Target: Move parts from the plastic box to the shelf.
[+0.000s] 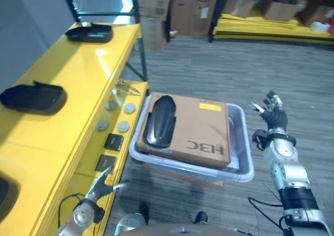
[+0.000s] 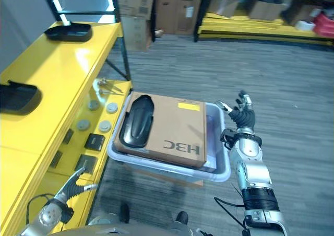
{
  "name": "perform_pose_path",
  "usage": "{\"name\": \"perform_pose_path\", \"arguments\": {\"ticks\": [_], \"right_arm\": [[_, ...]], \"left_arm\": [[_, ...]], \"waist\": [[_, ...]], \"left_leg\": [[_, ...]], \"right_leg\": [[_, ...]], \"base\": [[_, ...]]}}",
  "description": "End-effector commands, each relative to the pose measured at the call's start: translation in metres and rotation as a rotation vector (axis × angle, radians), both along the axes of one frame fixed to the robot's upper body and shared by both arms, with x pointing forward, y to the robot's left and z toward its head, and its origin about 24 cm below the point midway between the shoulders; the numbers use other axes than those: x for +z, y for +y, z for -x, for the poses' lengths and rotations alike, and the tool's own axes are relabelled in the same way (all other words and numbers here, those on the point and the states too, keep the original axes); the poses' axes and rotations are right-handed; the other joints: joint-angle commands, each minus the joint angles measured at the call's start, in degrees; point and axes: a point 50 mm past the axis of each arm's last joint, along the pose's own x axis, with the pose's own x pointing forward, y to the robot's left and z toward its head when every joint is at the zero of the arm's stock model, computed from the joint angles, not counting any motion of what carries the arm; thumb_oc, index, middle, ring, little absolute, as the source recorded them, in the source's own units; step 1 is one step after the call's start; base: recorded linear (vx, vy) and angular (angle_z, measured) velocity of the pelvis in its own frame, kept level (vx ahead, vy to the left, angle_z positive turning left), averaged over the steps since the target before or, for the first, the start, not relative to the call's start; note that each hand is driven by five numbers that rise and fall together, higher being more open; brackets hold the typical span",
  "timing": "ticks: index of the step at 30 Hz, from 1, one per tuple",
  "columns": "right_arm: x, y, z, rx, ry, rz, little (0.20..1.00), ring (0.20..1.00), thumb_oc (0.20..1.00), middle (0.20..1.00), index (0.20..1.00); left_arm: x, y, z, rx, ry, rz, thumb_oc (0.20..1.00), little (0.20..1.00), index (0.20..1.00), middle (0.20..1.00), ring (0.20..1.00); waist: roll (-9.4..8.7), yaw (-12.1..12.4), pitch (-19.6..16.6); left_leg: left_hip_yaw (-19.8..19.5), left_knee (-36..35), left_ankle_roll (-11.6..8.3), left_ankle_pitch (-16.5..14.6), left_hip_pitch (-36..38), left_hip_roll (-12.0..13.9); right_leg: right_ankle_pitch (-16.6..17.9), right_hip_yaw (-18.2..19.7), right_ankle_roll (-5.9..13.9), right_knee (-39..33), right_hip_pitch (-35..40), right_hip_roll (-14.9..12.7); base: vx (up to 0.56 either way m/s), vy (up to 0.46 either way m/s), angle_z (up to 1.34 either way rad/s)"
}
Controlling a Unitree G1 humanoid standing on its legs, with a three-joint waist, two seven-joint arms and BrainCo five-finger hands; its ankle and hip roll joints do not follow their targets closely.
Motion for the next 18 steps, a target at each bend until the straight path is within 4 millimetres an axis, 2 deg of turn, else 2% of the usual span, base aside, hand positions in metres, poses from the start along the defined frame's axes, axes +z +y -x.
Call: {"name": "perform_pose_path", "arguments": {"ticks": [1,3,4,6,8,10,14,18], "right_arm": [[0.001,0.000,-0.014,0.038,0.099,0.105,1.000,1.000,1.000,1.000,1.000],[-0.003,0.006,-0.020,0.050,0.142,0.111,1.000,1.000,1.000,1.000,1.000],[-0.016,0.013,-0.029,0.056,0.217,0.105,1.000,1.000,1.000,1.000,1.000],[-0.029,0.016,-0.035,0.042,0.267,0.105,1.000,1.000,1.000,1.000,1.000],[-0.033,0.016,-0.035,0.033,0.281,0.095,1.000,1.000,1.000,1.000,1.000],[-0.049,0.014,-0.035,0.005,0.346,0.086,1.000,1.000,1.000,1.000,1.000],[-0.061,0.013,-0.033,-0.019,0.400,0.113,1.000,1.000,1.000,1.000,1.000],[-0.062,0.007,-0.031,-0.052,0.413,0.127,1.000,1.000,1.000,1.000,1.000]], "left_arm": [[-0.004,0.014,0.002,0.105,-0.037,-0.055,1.000,1.000,1.000,1.000,1.000],[-0.013,0.015,0.013,0.153,-0.001,-0.053,1.000,1.000,1.000,1.000,1.000],[-0.022,0.015,0.030,0.160,0.047,-0.075,1.000,1.000,1.000,1.000,1.000],[-0.027,0.013,0.039,0.144,0.078,-0.078,1.000,1.000,1.000,1.000,1.000],[-0.028,0.013,0.041,0.139,0.087,-0.076,1.000,1.000,1.000,1.000,1.000],[-0.032,0.012,0.051,0.149,0.117,-0.063,1.000,1.000,1.000,1.000,1.000],[-0.035,0.010,0.054,0.169,0.134,-0.028,1.000,1.000,1.000,1.000,1.000],[-0.034,0.005,0.051,0.154,0.114,-0.006,1.000,1.000,1.000,1.000,1.000]], "waist": [[-0.15,3.4,0.2],[-0.21,4.5,0.5],[-0.09,6.4,0.9],[0.21,7.9,1.4],[0.40,8.4,1.6],[1.14,9.6,2.0],[1.55,10.3,2.6],[1.53,10.6,3.3]], "left_leg": [[-3.3,1.3,0.60,-1.6,-3.4,1.0],[-4.2,1.7,0.54,-1.5,-4.0,0.9],[-5.3,2.2,0.41,-1.2,-4.9,0.8],[-6.4,2.3,0.28,-0.9,-5.7,0.6],[-6.7,2.3,0.26,-0.8,-5.9,0.5],[-7.7,2.2,0.06,-0.5,-6.5,0.1],[-8.4,2.0,0.10,-0.3,-7.3,-0.3],[-9.0,2.1,0.21,-0.2,-7.9,-0.6]], "right_leg": [[-5.8,-0.1,3.35,6.6,-1.6,-2.1],[-5.9,-0.6,3.17,6.9,-1.7,-2.2],[-6.0,-1.5,2.89,7.1,-1.6,-2.5],[-5.9,-2.2,2.79,7.1,-1.7,-2.7],[-5.9,-2.4,2.75,7.2,-1.7,-2.7],[-6.2,-2.9,2.65,7.5,-2.0,-3.2],[-6.5,-3.1,2.58,8.1,-2.7,-3.6],[-6.8,-3.1,2.56,8.7,-3.3,-3.8]], "base": [[-0.05,0.025,0.35],[-0.05,0.037,0.46],[-0.06,0.057,0.61],[-0.06,0.055,0.41],[-0.05,0.048,0.29],[-0.08,0.120,0.41],[-0.06,0.076,0.22],[-0.05,0.033,0.09]]}}
